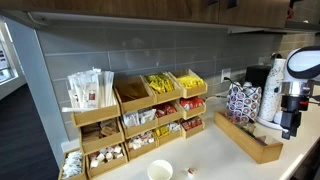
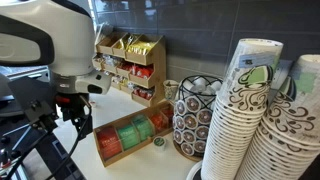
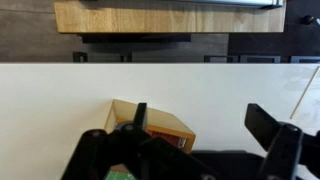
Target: Pick up the chop stick and put it in the paper cup
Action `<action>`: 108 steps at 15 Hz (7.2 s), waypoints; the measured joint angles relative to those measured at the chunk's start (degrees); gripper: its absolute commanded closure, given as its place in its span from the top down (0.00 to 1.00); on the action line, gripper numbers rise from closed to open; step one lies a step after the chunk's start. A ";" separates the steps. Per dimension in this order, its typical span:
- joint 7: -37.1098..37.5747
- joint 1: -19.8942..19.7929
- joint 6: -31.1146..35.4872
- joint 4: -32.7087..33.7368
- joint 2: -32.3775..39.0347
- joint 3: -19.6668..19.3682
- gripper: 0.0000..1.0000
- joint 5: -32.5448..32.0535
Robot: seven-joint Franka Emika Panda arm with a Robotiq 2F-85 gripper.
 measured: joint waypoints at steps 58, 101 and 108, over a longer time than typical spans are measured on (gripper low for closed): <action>25.10 20.61 32.67 -7.59 9.35 32.14 1.00 25.08; 58.84 23.52 40.22 -5.80 26.26 43.59 0.68 19.20; 59.78 23.50 42.48 -4.59 27.71 43.54 0.13 19.65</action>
